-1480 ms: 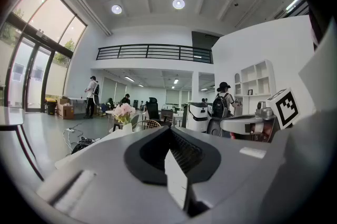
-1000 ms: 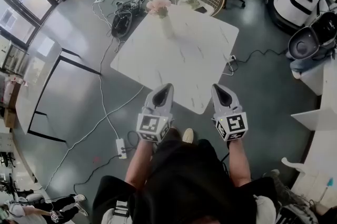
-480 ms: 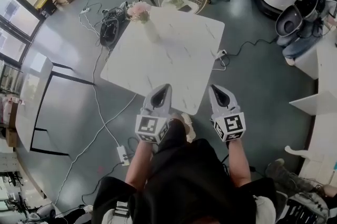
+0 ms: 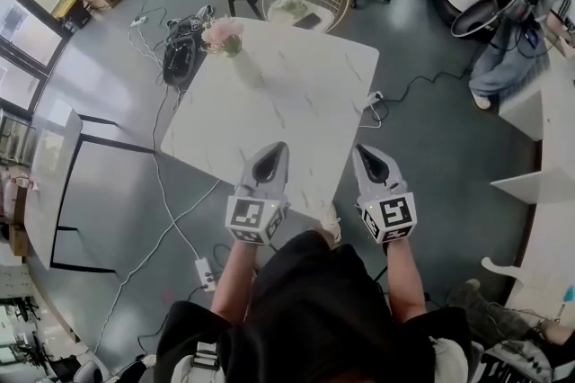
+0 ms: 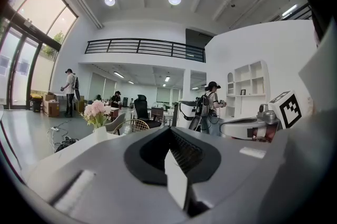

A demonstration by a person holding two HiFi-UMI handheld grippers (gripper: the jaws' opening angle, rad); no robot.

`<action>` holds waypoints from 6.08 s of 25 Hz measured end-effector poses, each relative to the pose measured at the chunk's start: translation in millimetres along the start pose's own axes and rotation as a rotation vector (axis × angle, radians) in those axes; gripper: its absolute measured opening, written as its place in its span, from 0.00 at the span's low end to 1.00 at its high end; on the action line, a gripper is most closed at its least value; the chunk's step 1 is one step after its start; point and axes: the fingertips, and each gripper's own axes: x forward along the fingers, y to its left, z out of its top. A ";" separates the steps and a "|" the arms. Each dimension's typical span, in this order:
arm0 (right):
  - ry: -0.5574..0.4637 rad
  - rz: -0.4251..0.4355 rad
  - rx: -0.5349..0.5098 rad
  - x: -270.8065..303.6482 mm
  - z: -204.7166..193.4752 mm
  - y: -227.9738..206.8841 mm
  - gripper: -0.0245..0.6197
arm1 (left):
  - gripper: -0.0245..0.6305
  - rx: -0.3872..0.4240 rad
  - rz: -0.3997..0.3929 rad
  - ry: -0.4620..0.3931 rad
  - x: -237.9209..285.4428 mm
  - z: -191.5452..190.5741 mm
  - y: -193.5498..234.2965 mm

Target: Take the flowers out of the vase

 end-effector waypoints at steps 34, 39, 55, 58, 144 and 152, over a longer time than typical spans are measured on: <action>0.083 0.260 -0.008 154.6 3.2 -71.3 0.04 | 0.05 -0.077 0.237 0.028 114.9 -9.8 72.0; 0.086 0.309 -0.022 166.8 11.2 -56.9 0.04 | 0.05 -0.089 0.297 0.021 101.4 -5.1 88.4; 0.102 0.538 -0.053 245.4 18.9 -36.1 0.04 | 0.05 -0.118 0.556 0.001 93.4 -5.8 143.2; 0.112 0.577 -0.055 264.3 15.7 -33.8 0.04 | 0.05 -0.127 0.599 0.006 94.8 -10.3 155.1; 0.285 0.958 0.076 516.6 -28.8 91.6 0.11 | 0.05 -0.285 0.983 0.098 60.9 -81.3 293.7; 0.260 0.945 0.065 517.3 -24.9 88.7 0.07 | 0.05 -0.261 0.990 0.092 56.9 -75.4 292.4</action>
